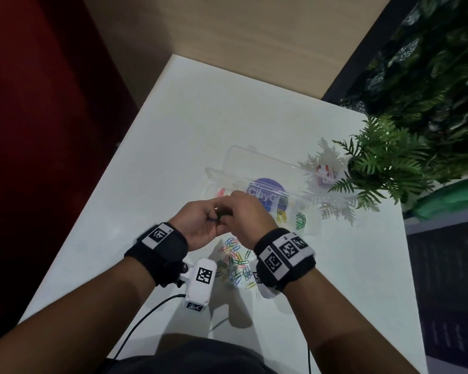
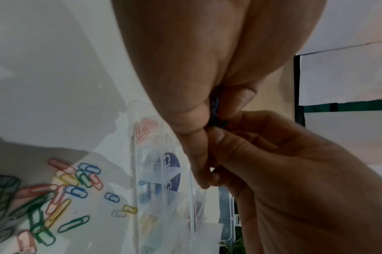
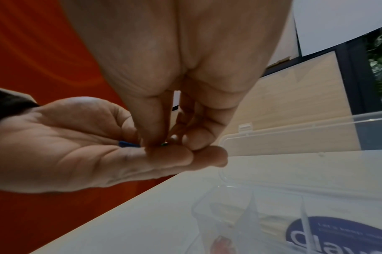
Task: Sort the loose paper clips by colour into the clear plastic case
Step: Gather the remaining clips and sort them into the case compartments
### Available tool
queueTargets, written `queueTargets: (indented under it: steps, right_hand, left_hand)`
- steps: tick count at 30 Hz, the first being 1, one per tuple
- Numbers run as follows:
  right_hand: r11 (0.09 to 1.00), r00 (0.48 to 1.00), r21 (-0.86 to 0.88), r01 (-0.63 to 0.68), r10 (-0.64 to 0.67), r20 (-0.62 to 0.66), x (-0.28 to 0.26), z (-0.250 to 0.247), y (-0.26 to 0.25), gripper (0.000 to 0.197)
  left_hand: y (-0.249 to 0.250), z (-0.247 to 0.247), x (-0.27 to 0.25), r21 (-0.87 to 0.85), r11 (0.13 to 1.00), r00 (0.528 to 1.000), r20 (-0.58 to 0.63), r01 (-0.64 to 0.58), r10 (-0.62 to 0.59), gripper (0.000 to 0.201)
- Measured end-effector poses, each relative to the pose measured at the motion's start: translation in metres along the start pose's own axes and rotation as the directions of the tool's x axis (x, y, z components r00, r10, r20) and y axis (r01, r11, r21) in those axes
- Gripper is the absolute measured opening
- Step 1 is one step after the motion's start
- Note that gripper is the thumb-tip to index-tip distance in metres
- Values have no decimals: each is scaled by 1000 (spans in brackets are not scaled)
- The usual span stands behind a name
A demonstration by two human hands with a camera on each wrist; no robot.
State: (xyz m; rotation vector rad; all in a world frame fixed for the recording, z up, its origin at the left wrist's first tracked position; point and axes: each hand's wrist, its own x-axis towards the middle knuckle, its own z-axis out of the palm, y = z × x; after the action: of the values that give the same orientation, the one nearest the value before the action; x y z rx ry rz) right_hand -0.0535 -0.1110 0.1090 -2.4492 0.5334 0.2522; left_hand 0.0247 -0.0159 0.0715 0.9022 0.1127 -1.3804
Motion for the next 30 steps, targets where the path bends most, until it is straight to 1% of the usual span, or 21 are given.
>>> queueTargets:
  steps: [2, 5, 8, 10, 13, 15, 19, 23, 25, 27, 29, 30]
  right_hand:
    - [1000, 1000, 0, -16, 16, -5, -5, -3, 4, 23]
    - [999, 998, 3, -51, 51, -38, -13, -6, 13, 25]
    - [994, 994, -79, -76, 70, -85, -22, -5, 18, 27]
    - [987, 993, -145, -69, 54, -107, -28, -2, 20, 31]
    - [984, 992, -171, -56, 36, -119, -37, 1, 27, 33]
    - [987, 991, -149, -65, 46, -123, -41, 0, 32, 31]
    - [993, 986, -59, -103, 94, -141, -49, -4, 43, 34]
    - [986, 980, -57, -155, 146, -137, -53, -12, 53, 32]
    - [988, 980, -31, -153, 147, -130, -57, -16, 56, 27]
    - [987, 979, 16, -159, 159, -124, -59, -20, 60, 12]
    - [981, 970, 81, -179, 190, -153, -61, -21, 70, 16]
    - [970, 959, 144, -194, 219, -181, -61, -22, 76, 11]
  left_hand:
    - [-3, 5, 2, 17, 1000, 1000, -8, 14, -14, 54]
    - [-8, 12, 4, 42, 999, 999, -15, 33, -32, 56]
    - [-13, 21, 6, 110, 993, 998, -41, 42, -38, 54]
    - [-17, 31, 5, 178, 983, 999, -41, 42, -35, 51]
    - [-24, 42, 4, 271, 962, 1000, -24, 23, -17, 53]
    - [-27, 46, 7, 279, 960, 999, -26, 36, -30, 58]
    - [-32, 50, 9, 255, 963, 996, -45, 83, -74, 61]
    - [-35, 52, 10, 243, 964, 994, -2, 107, -110, 68]
    - [-36, 54, 12, 223, 967, 992, 8, 119, -124, 68]
    - [-39, 54, 14, 205, 969, 990, 16, 136, -142, 68]
    - [-41, 53, 15, 191, 969, 986, 25, 155, -163, 68]
    - [-42, 52, 16, 178, 970, 985, 27, 165, -173, 67]
